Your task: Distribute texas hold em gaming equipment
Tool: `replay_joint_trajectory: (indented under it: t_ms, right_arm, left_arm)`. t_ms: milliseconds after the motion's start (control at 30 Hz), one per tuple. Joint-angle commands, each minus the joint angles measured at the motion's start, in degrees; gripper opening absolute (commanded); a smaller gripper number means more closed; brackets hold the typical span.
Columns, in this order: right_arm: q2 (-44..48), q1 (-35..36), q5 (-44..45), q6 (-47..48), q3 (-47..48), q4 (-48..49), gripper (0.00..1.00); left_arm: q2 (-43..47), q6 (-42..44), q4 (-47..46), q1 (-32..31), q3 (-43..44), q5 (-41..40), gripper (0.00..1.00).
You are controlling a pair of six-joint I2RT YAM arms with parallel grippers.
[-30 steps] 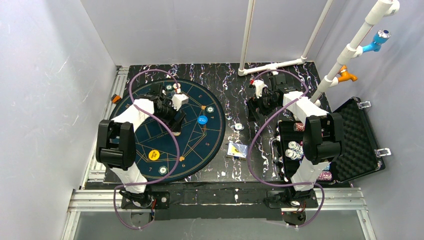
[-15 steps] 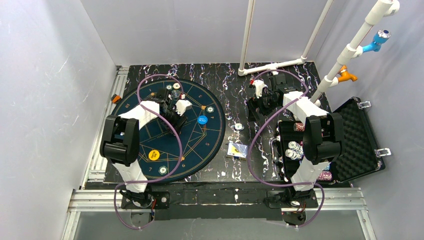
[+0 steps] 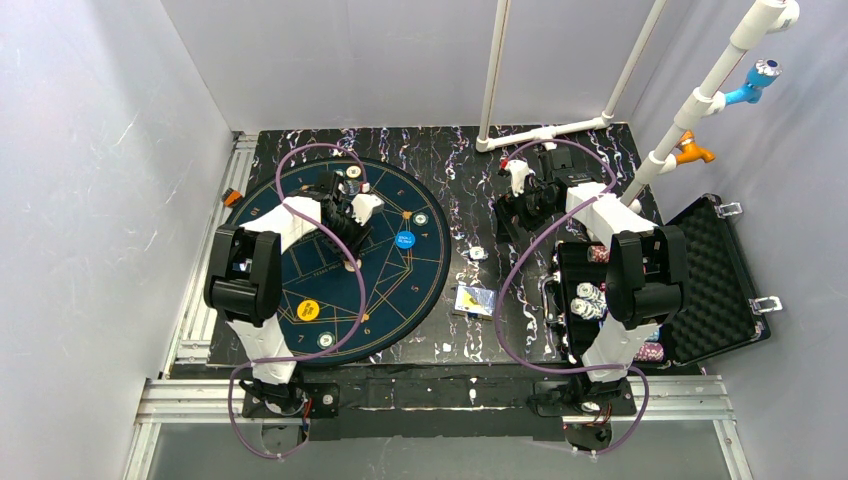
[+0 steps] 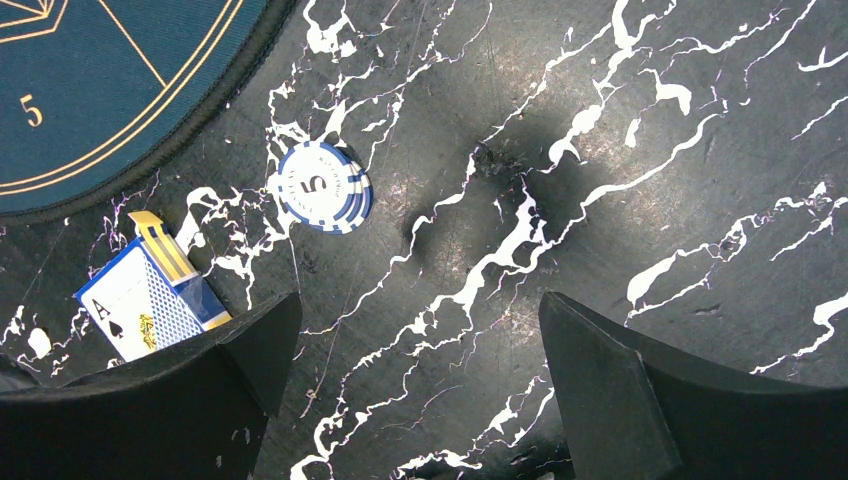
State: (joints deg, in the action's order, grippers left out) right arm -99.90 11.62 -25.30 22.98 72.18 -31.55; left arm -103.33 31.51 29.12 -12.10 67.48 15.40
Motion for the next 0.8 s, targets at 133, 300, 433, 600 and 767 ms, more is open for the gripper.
replay_joint_trajectory:
  t_ms: [133,300,433,600,767]
  right_arm:
    - [2.0,-0.3,-0.6,1.0,-0.3,-0.4,0.98]
    - [1.8,-0.3,-0.6,1.0,-0.2,-0.5,0.98]
    - [1.8,-0.3,-0.6,1.0,-0.2,-0.5,0.98]
    - [1.7,-0.4,-0.4,1.0,-0.2,-0.4,0.98]
    - [1.6,-0.4,-0.1,1.0,-0.2,-0.3,0.98]
  left_arm:
    - [-0.3,0.2,2.2,0.4,1.2,0.4,0.31]
    - [1.3,-1.1,3.8,0.3,4.6,2.1,0.31]
    - [1.6,-1.6,4.8,-0.8,7.2,3.0,0.31]
    - [0.5,-2.7,5.2,-3.2,9.6,3.4,0.32]
    - [-1.4,-4.8,5.2,-6.8,12.6,4.4,0.32]
